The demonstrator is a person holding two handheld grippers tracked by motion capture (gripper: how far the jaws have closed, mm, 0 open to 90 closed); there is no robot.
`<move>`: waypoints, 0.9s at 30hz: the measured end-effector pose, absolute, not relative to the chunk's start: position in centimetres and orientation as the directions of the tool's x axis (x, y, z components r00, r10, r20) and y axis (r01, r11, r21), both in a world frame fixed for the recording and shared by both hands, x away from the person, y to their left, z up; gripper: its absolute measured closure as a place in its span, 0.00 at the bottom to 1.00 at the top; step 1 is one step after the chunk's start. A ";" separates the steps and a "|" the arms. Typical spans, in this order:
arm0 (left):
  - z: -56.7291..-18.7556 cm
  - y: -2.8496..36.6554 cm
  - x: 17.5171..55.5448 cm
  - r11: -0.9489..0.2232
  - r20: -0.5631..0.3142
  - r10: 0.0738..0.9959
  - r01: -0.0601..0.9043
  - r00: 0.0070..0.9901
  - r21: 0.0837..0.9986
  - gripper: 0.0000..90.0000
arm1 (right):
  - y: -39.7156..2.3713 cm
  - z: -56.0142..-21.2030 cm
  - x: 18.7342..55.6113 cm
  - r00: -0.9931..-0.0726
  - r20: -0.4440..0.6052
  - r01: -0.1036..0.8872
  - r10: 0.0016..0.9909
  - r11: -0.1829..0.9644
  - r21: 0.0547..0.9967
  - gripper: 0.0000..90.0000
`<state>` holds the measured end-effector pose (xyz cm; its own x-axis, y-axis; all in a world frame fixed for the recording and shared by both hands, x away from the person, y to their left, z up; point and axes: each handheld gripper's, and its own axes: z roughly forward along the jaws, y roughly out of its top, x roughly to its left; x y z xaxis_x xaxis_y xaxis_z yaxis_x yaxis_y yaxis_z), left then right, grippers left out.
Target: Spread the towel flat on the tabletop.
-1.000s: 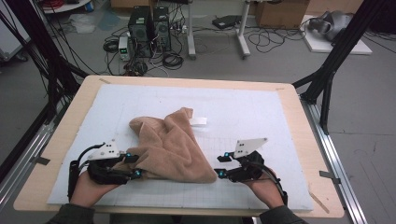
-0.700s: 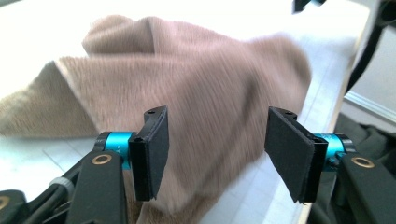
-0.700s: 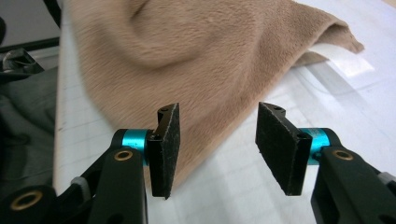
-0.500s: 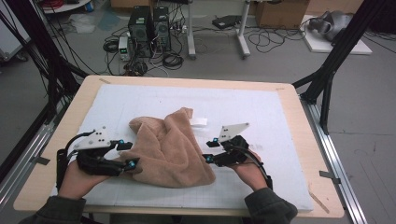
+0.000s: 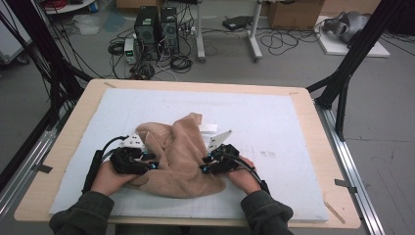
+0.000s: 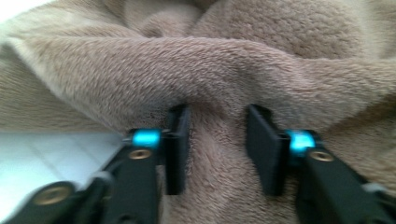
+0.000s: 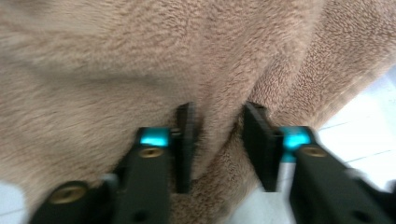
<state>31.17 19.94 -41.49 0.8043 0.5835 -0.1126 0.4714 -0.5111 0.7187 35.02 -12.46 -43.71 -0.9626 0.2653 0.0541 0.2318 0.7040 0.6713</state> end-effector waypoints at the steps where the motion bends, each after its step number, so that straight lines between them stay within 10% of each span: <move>1: -41.5 19.9 31.2 -0.511 -0.113 0.584 0.471 0.804 0.719 0.78 | -12.5 -43.7 35.0 -0.963 0.054 0.232 0.265 0.704 0.671 0.81; 27: -40.0 20.2 25.9 -0.466 -0.141 0.528 0.424 0.838 0.777 0.88 | -20.2 -41.2 24.7 -0.967 0.047 0.212 0.252 0.687 0.695 0.87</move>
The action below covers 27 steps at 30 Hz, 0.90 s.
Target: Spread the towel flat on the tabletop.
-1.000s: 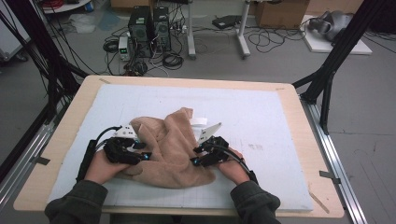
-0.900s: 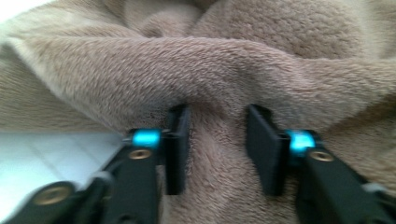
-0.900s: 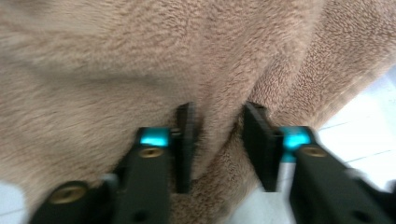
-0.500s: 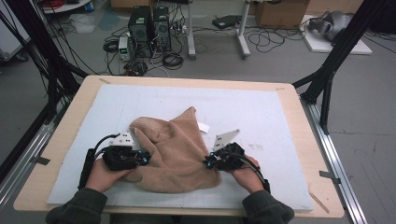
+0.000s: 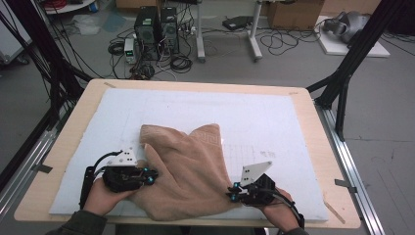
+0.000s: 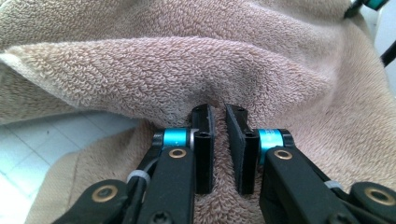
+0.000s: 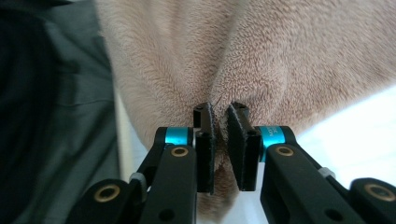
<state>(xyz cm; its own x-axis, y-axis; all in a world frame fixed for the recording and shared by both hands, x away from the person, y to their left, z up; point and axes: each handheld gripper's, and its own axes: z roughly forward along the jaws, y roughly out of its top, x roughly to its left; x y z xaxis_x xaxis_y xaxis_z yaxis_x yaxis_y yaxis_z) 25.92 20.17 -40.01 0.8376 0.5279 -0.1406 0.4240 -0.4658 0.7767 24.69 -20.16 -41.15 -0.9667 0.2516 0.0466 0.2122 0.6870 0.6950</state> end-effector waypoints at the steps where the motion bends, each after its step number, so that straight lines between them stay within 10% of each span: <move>1: -39.8 20.3 25.9 -0.460 -0.144 0.531 0.427 0.835 0.778 0.83 | -20.3 -40.7 24.7 -0.966 0.048 0.211 0.256 0.663 0.718 0.78; 19: -37.3 20.7 30.8 -0.409 -0.102 0.619 0.431 0.779 0.804 0.50 | -16.5 -41.3 34.4 -0.920 0.015 0.282 0.391 0.637 0.718 0.62; 27: -40.5 19.6 33.1 -0.495 -0.122 0.621 0.508 0.774 0.705 0.58 | -15.1 -43.4 35.7 -0.925 0.020 0.296 0.380 0.685 0.665 0.63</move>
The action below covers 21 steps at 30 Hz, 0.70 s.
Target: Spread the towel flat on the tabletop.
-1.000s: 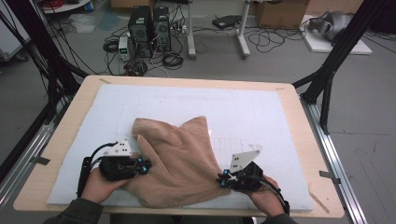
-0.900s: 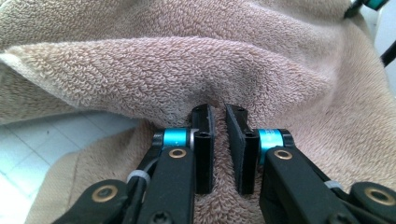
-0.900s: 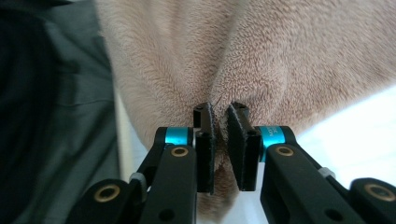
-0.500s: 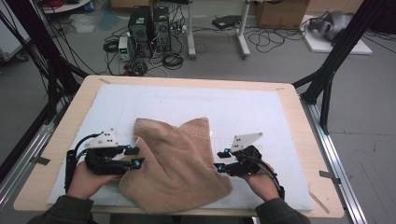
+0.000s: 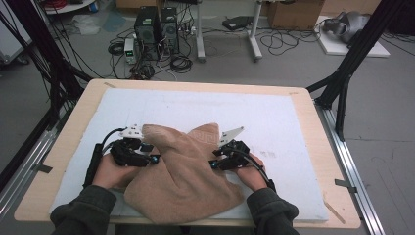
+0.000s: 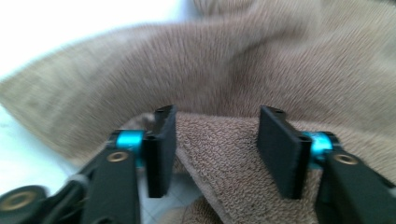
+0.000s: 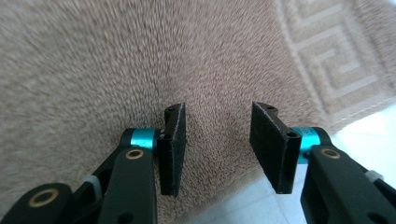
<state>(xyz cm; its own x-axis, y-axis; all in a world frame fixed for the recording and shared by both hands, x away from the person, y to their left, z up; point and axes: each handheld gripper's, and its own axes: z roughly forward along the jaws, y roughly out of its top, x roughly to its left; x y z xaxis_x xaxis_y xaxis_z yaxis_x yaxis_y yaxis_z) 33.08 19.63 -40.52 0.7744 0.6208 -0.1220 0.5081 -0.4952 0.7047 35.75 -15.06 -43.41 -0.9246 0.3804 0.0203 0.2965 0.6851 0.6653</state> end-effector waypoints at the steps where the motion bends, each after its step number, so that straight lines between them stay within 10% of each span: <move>1: -41.0 19.5 33.1 -0.501 -0.138 0.619 0.524 0.773 0.689 0.61 | -14.9 -43.6 35.8 -0.928 0.017 0.290 0.373 0.691 0.662 0.64; 8: -42.2 19.0 32.9 -0.526 -0.153 0.596 0.527 0.788 0.667 0.92 | -14.7 -43.5 35.5 -0.943 0.022 0.264 0.331 0.709 0.654 0.94; 21: -41.4 19.7 29.3 -0.467 -0.165 0.580 0.491 0.798 0.735 0.95 | -20.2 -40.5 30.3 -0.933 -0.038 0.243 0.358 0.706 0.666 0.95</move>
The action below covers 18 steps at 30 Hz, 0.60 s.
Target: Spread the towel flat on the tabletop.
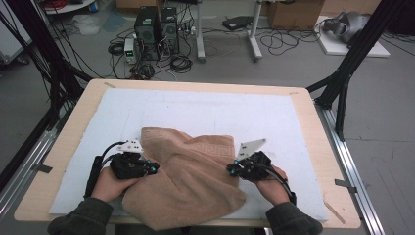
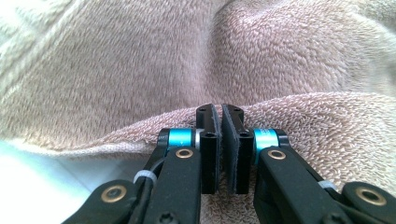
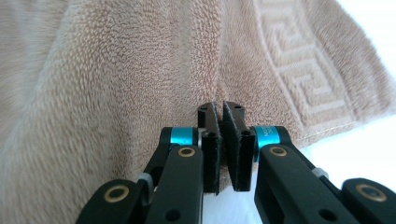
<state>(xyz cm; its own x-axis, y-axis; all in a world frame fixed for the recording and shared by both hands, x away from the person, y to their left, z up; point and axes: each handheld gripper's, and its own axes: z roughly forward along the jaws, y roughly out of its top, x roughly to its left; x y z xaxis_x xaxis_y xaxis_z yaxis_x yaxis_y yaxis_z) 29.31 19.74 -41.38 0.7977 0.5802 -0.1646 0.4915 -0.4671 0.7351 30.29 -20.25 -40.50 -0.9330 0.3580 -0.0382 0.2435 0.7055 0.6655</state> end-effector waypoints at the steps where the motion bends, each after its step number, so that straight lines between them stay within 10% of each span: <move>1: -41.3 19.8 28.9 -0.458 -0.160 0.585 0.486 0.795 0.744 0.94 | -21.0 -40.2 29.2 -0.933 -0.037 0.243 0.358 0.701 0.670 0.95; 8: -40.4 19.5 27.5 -0.468 -0.155 0.556 0.462 0.817 0.753 0.94 | -21.7 -40.6 26.8 -0.951 0.011 0.241 0.310 0.717 0.654 0.94; 18: -36.5 19.2 30.3 -0.439 -0.107 0.565 0.408 0.818 0.801 0.70 | -22.3 -39.4 30.0 -0.901 0.017 0.306 0.434 0.607 0.733 0.64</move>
